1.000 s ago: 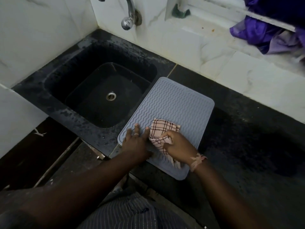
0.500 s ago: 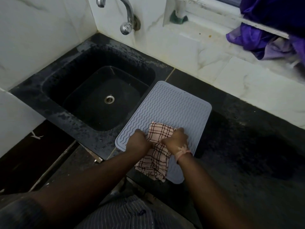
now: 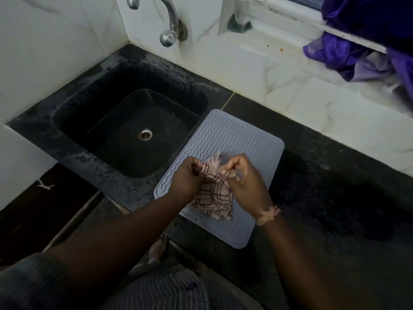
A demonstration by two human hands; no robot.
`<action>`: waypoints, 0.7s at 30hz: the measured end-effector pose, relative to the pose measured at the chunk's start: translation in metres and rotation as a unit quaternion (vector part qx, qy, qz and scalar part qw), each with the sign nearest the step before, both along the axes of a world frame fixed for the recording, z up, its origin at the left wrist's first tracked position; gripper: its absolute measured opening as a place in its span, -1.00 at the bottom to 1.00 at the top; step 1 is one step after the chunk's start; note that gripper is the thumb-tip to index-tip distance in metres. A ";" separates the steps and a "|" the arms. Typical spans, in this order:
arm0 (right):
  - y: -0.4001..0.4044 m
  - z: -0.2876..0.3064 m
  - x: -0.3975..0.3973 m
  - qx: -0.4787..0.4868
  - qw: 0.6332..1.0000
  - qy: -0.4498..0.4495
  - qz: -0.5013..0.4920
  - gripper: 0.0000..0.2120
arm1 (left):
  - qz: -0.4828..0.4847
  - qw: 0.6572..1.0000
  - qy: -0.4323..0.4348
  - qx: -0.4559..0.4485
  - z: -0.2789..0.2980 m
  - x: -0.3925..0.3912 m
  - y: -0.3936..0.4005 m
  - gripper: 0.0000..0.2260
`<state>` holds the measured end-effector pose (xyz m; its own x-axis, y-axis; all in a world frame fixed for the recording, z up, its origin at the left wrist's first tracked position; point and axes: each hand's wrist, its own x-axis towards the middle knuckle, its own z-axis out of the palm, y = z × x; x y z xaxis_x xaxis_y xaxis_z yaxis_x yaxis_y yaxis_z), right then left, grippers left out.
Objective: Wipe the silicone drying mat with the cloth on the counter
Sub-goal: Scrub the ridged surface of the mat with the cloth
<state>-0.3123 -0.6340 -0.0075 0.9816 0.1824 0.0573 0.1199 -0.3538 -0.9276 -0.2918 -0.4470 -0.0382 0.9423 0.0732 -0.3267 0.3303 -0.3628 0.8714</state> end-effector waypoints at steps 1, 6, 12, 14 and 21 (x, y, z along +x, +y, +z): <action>-0.001 -0.008 -0.011 -0.048 0.997 0.015 0.055 -0.75 | -0.021 0.999 -0.020 0.016 -0.002 0.000 0.004 -0.68; -0.008 -0.046 -0.044 -0.148 0.978 0.007 0.146 -0.84 | -0.194 0.955 -0.151 0.164 -0.019 -0.004 0.038 -0.58; -0.003 -0.029 -0.008 -0.261 0.961 -0.042 0.075 -0.47 | -0.317 0.894 -0.157 0.274 -0.013 -0.007 0.040 -0.44; -0.007 -0.025 0.005 -0.353 0.923 -0.029 0.149 -0.38 | -0.363 0.857 -0.189 0.314 -0.008 -0.003 0.036 -0.47; -0.020 -0.023 0.017 -0.385 0.898 -0.083 0.198 -0.78 | -0.239 0.942 -0.195 0.134 -0.004 0.004 0.035 -0.77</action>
<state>-0.2954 -0.6541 -0.0304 0.8207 0.5633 -0.0959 0.4912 -0.7813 -0.3852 -0.2881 -0.4120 -0.0424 0.9327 -0.3600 0.0214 -0.2538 -0.6131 0.7481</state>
